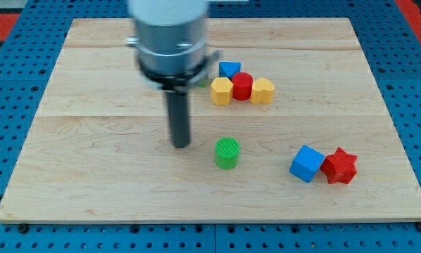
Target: Move the green circle close to the blue cube
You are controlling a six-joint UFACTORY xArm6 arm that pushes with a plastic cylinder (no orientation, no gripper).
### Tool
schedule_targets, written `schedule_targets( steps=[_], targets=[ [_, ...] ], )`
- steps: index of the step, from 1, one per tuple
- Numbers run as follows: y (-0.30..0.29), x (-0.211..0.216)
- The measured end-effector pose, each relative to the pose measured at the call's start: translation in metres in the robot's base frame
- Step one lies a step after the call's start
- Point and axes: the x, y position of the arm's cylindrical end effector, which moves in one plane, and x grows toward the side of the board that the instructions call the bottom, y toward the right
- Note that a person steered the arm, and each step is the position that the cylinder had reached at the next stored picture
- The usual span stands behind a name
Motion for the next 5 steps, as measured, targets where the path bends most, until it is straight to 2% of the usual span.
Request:
schedule_targets(
  steps=[1, 3, 4, 5],
  targets=[
    [0.038, 0.017],
    [0.116, 0.011],
    [0.069, -0.018],
    [-0.031, -0.076]
  ],
)
